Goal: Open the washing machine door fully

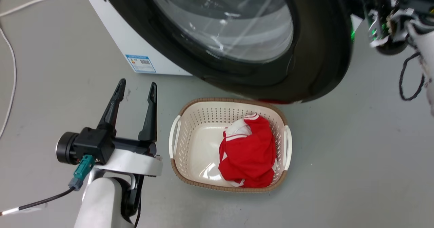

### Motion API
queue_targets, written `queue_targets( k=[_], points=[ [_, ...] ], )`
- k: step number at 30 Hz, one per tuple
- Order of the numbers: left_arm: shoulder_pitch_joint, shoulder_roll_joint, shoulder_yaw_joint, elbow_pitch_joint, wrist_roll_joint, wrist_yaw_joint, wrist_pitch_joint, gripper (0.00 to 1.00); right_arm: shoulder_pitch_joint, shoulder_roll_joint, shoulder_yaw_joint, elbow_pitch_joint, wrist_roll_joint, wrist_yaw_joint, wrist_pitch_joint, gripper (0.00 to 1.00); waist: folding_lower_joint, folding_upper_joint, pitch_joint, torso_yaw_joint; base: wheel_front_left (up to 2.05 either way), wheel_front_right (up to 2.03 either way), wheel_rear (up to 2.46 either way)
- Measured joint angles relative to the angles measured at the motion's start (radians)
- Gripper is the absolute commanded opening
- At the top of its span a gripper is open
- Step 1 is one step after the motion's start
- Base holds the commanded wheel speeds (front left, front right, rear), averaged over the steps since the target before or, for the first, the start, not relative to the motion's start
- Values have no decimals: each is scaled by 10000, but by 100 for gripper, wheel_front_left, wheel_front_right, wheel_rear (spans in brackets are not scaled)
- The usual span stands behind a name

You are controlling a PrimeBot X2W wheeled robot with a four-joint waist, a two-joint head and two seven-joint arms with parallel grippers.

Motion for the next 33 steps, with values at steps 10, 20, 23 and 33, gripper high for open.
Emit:
queue_targets(
  k=[10,20,23,33],
  points=[
    [644,29,-23,247,31,0,0,100,1905,359,2,-1028,309,0,497,0,0,0,-1251,-44,0,0,0],
    [1190,82,-10,364,109,0,0,100,3405,863,115,-2278,489,0,648,0,-1,0,-2096,-39,0,0,0],
    [1263,102,-25,370,119,0,0,100,3703,1014,184,-2546,481,0,616,0,-1,0,-2203,-20,0,0,0],
    [1430,102,75,435,163,0,0,100,4408,1478,412,-3216,483,0,502,0,-1,0,-2390,96,0,0,0]
  ],
)
